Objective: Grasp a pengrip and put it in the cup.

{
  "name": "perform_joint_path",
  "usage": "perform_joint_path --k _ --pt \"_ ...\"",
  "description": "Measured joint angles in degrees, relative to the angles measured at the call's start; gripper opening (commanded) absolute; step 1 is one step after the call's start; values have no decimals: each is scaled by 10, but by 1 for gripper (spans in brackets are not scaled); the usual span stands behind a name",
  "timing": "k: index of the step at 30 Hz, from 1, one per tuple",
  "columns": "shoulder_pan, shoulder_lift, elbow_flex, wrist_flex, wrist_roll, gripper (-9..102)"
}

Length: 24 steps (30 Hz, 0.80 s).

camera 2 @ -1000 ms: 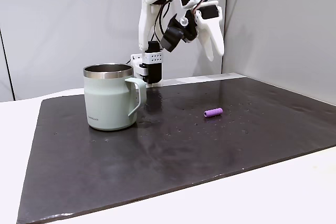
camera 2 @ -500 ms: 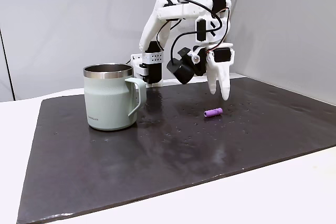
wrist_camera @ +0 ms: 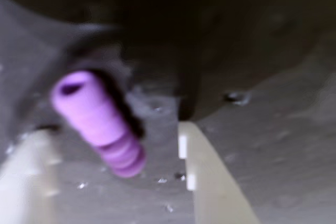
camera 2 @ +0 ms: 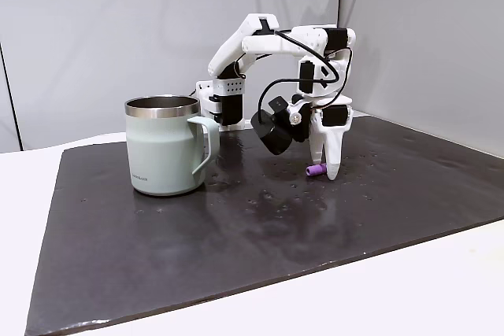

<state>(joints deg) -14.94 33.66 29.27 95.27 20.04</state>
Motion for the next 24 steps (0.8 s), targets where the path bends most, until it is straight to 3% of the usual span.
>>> perform_joint_path --k 13,24 --pt "8 25 3 0 -4 0" --pt "10 305 105 10 -7 0"
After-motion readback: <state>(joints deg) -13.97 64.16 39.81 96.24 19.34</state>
